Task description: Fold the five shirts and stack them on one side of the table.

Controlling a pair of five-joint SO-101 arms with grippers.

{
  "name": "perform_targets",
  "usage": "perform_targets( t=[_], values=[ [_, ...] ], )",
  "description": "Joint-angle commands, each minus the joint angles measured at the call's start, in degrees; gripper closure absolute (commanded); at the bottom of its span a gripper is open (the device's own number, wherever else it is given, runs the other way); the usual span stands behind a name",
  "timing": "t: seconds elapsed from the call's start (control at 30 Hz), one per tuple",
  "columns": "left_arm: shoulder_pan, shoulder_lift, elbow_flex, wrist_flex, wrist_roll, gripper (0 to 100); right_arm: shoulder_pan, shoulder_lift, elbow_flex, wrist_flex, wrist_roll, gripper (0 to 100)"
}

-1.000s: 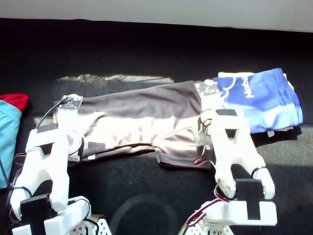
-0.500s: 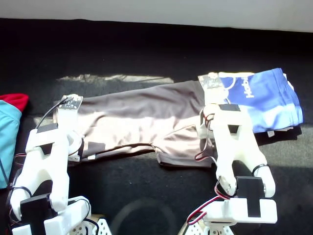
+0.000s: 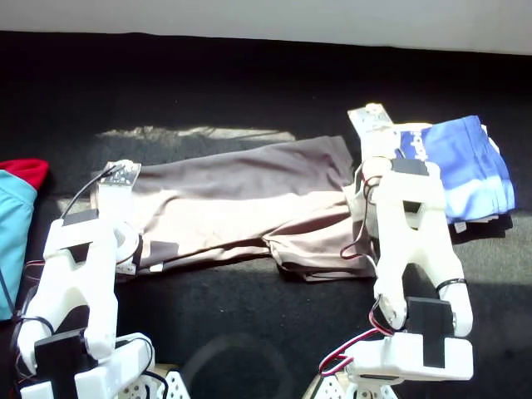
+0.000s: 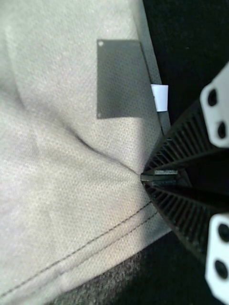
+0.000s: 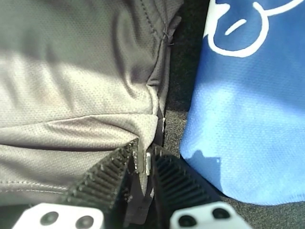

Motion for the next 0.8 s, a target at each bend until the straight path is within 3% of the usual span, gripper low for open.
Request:
perform_targets(
  t=[0.0, 0.17, 0.33, 0.5, 0.6, 0.77],
  values=[
    [0.1, 0.3, 0.3, -0.8, -0.1, 99, 0.9, -0.3, 1.0, -2.2, 0.4, 99.2],
    [0.1, 0.3, 0.3, -0.8, -0.1, 99, 1.0, -0.3, 2.6, -3.7, 0.3, 97.6],
    [0.1, 0.3, 0.3, -0.8, -0.1, 99, 4.9, -0.9, 1.9, -3.6, 0.1, 84.8],
    [0.3, -0.1, 0.2, -0.5, -0.1, 99, 6.4, -0.9, -1.2, 0.0, -1.4, 84.8],
    [0.3, -0.1, 0.0, -0.7, -0.1, 99, 5.0, -1.0, -3.6, 4.3, -5.6, 84.8],
    [0.4, 0.2, 0.1, -0.8, -0.1, 99, -2.2, -7.9, -2.6, 7.3, -5.7, 86.7]
  ],
)
